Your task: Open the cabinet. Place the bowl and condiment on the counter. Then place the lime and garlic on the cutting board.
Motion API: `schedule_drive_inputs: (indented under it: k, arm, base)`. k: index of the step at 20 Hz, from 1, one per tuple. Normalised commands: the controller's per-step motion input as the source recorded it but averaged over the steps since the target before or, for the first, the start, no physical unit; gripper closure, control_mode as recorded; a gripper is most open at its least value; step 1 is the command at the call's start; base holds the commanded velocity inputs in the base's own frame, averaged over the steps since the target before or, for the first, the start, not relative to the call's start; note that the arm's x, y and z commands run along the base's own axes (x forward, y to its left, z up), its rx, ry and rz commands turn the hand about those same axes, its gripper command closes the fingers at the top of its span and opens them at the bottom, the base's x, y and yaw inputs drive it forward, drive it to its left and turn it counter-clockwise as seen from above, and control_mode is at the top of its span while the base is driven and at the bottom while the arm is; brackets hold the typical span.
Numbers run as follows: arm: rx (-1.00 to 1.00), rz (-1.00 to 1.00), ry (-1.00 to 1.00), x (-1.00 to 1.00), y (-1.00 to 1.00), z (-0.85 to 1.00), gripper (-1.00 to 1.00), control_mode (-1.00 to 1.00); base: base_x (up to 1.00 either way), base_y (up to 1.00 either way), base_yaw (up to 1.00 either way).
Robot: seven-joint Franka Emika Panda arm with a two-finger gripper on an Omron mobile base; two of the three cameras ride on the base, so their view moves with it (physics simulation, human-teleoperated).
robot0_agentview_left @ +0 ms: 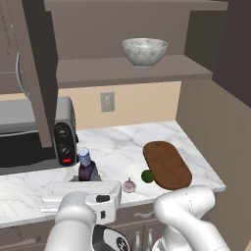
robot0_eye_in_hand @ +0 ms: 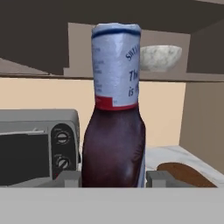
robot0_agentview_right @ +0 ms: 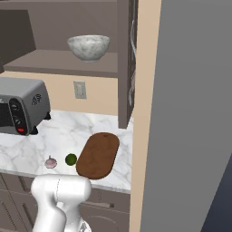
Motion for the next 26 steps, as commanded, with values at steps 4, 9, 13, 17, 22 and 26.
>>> schedule_drive_inputs:
  k: [4,9,13,17,22,26]
  arm:
    - [0.0,0.0,0.0,0.3,0.48,-0.08,1.0,-1.0]
    - [0.0,0.0,0.0,0.24,0.26,-0.2,1.0,-1.0]
    - [0.0,0.0,0.0,0.1,0.0,-0.33,1.0,-1.0]
    - [0.01,0.0,-0.01,0.07,0.0,-0.26,1.0,-1.0]
    - [0.05,0.0,0.0,0.28,0.06,-0.01,1.0,-1.0]
    - [0.04,0.0,0.0,0.4,0.16,-0.03,1.0,-1.0]
  base:
    - [0.0,0.0,0.0]
    - [0.0,0.0,0.0]
    - [0.0,0.0,0.0]
    - [0.0,0.0,0.0]
    - [0.0,0.0,0.0]
    - [0.0,0.0,0.0]
